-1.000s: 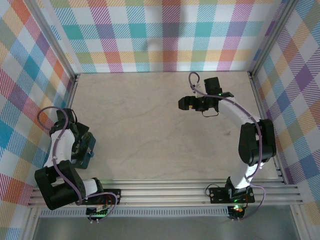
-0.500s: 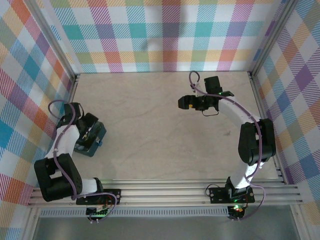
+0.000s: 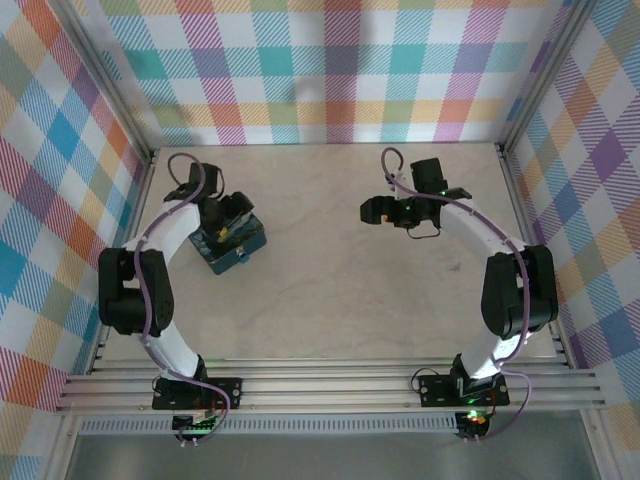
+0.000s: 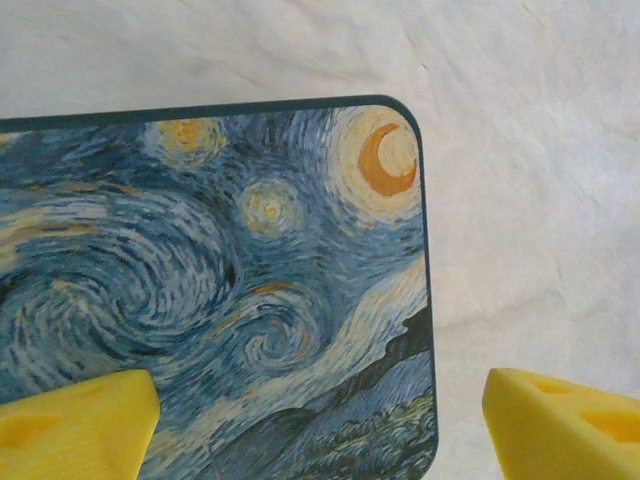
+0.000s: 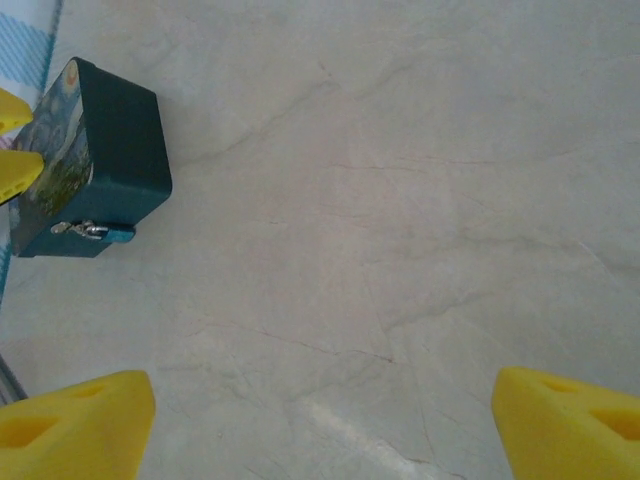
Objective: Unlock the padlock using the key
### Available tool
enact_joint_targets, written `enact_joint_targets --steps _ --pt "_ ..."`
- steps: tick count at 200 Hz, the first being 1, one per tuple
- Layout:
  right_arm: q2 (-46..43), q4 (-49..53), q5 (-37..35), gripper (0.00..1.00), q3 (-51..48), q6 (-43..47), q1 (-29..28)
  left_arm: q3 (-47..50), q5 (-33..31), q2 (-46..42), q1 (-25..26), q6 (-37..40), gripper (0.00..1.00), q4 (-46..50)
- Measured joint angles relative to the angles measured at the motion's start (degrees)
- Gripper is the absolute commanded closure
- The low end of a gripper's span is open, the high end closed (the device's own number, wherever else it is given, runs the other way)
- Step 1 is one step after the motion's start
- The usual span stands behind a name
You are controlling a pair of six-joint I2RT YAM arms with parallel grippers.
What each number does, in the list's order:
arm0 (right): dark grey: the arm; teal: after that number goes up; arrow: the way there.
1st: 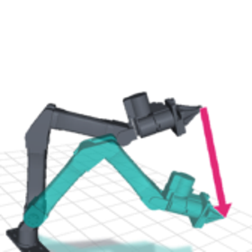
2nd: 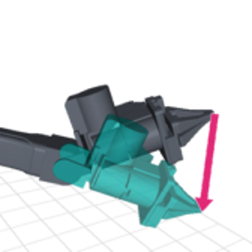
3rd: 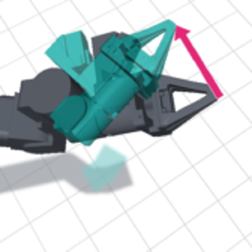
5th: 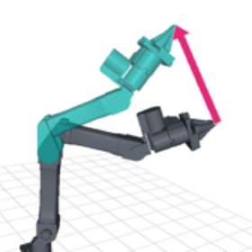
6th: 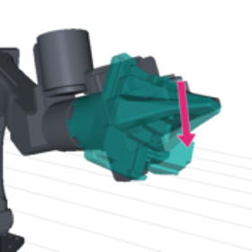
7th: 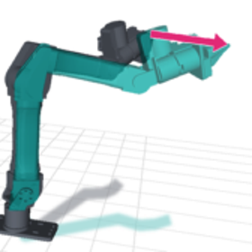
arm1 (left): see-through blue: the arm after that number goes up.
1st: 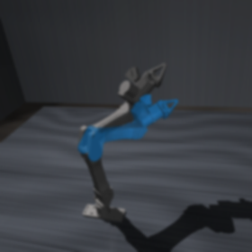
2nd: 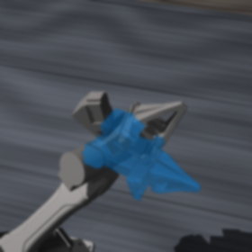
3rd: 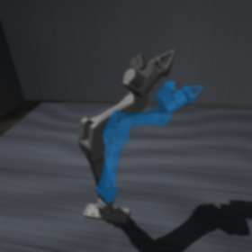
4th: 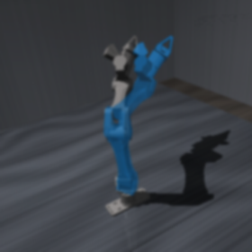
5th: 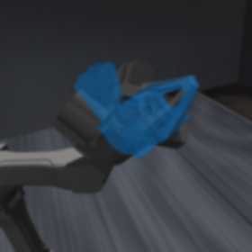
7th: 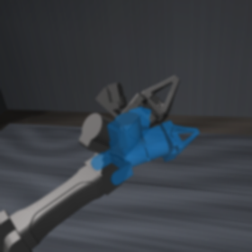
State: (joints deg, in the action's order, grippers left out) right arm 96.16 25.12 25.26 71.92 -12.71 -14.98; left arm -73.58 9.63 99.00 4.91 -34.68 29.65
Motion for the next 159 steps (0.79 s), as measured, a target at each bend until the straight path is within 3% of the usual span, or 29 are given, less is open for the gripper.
enact_joint_targets --steps 43,67,132,159 --pt "0.55 5.77 -7.08 0.17 3.06 -1.95 -0.66 -4.46 1.18 1.25 0.55 1.14 0.13 6.32" --pt "3.28 8.04 -9.79 0.27 9.25 -2.82 -2.8 -5.88 2.29 1.18 -0.98 2.05 0.12 8.31" --pt "19.71 12.7 -12.5 0.32 29.44 -3.39 -12.46 0.98 8.07 -2.86 -15.87 3.72 0.11 9.42" --pt "24.2 14.08 -10.23 0.36 33.94 -3.76 -14.75 5.01 11.26 -3.61 -18.14 4.57 0.12 8.98"
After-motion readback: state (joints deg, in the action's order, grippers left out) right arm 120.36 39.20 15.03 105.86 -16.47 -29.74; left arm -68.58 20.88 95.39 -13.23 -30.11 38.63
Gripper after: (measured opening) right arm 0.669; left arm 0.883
